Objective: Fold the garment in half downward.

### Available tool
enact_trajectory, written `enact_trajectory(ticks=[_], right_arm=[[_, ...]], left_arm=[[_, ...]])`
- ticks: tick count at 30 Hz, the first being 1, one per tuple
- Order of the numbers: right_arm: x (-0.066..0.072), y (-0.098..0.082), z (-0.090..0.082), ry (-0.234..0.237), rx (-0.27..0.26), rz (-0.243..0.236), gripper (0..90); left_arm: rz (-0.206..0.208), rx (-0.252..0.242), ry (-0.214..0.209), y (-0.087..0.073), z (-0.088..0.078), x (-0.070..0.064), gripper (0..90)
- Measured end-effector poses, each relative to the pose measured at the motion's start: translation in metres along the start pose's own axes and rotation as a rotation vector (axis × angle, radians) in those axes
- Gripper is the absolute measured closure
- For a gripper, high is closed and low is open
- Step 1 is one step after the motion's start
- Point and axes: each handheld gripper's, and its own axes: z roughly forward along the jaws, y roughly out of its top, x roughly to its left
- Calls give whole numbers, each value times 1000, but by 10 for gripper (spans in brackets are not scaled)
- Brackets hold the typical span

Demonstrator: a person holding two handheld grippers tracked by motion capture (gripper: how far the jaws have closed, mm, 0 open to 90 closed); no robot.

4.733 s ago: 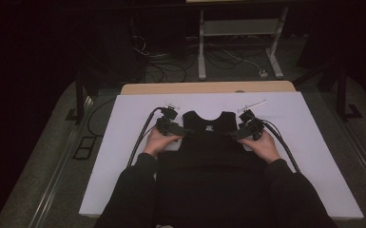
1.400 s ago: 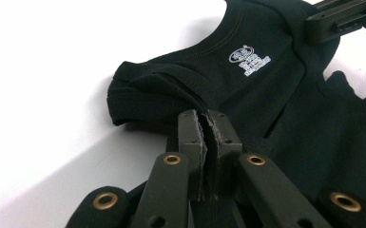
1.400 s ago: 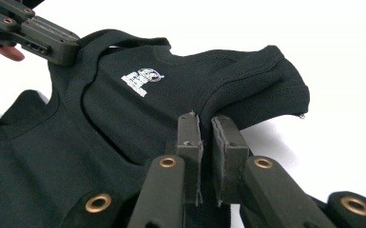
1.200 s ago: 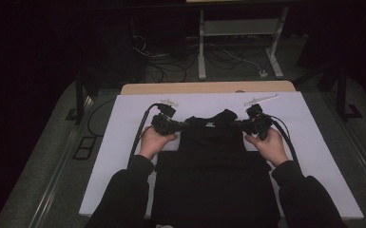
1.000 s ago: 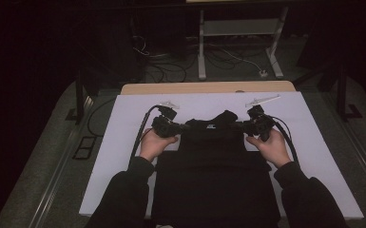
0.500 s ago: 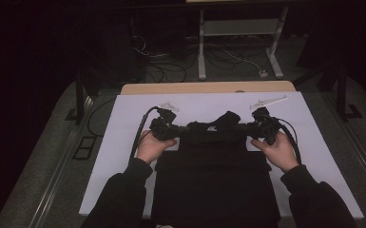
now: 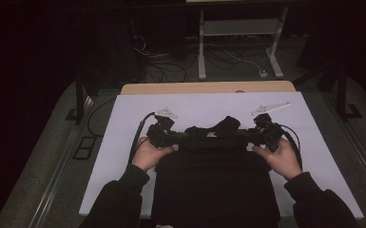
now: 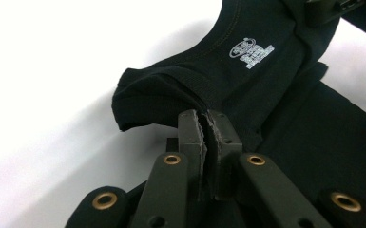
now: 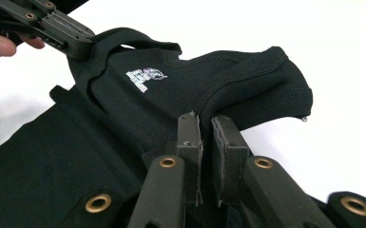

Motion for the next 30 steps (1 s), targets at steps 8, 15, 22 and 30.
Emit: enact_trajectory(ticks=[8, 15, 22, 30], right_arm=[[7, -12, 2, 9, 18, -6, 813], [8, -25, 7, 17, 43, 4, 813], [12, -34, 8, 21, 57, -3, 813], [18, -46, 12, 23, 84, -13, 813]], left_arm=[[-16, -11, -19, -13, 0, -5, 839], [-17, 1, -26, -21, 2, -8, 838], [-22, -2, -40, -33, 3, -14, 838], [-24, -10, -44, -45, 2, -19, 838]])
